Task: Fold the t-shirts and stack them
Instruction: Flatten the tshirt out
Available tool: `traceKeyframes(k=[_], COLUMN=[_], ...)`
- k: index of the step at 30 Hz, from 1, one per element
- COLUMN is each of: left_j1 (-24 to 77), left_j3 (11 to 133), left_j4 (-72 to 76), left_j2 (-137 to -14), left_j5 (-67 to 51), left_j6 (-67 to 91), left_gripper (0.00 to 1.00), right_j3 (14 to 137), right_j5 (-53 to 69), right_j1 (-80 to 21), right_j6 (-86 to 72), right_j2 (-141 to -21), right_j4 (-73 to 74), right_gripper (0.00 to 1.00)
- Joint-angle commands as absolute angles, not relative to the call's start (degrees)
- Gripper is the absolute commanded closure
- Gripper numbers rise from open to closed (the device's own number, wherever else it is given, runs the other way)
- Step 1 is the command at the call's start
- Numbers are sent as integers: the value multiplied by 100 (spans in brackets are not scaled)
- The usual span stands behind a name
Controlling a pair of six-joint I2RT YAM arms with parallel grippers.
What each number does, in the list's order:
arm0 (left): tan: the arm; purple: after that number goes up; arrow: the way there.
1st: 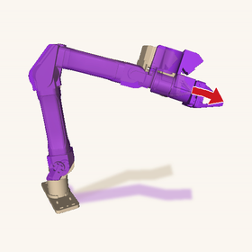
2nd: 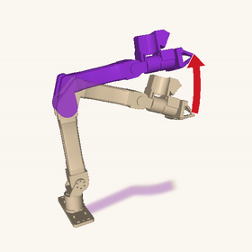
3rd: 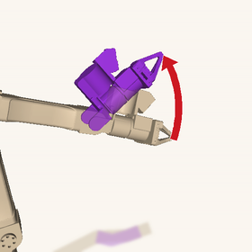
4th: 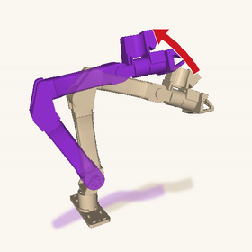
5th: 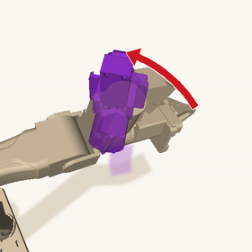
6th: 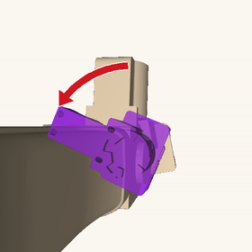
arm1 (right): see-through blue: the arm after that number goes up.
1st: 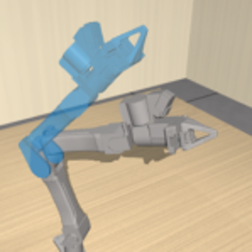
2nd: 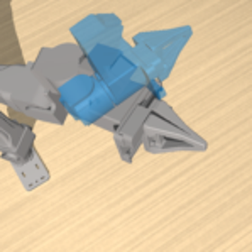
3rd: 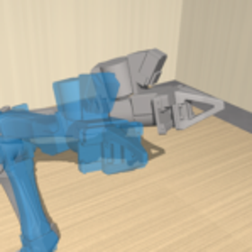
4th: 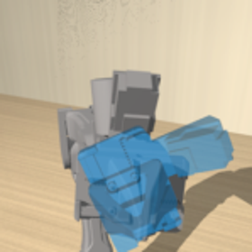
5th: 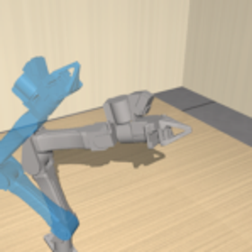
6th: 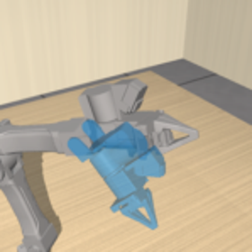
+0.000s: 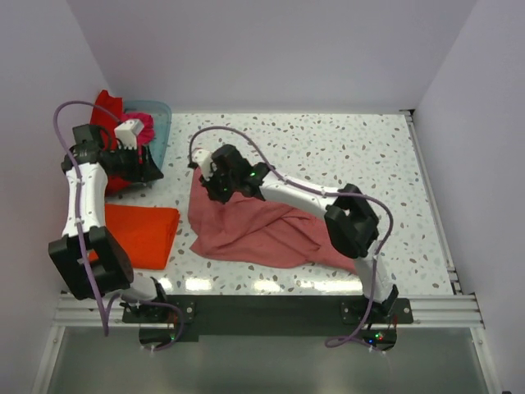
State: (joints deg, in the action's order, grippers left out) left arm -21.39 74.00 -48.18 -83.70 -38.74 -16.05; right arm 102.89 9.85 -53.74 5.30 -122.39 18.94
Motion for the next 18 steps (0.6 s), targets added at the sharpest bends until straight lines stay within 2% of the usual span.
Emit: traceKeyframes(k=[1,8,18], left_j1=[-1522,-511,-44], left_j3=[7418,8294,9456], left_j4=[-4088,-3025,-2373], left_j2=[-8463,-9665,-11346], left_j5=[-3516,-2656,-1846], left_j6=[-1565,-1021,-431], left_gripper=[41,43,49], right_j3=[9854,8992,8824], right_j5=[1098,959,-245], right_j1=[-4625,-2851,-1179], right_j6=[273,597,1502], right_j2=[-10710,-9187,-8429], right_j4=[1793,2179,1935], right_gripper=[100,100,100])
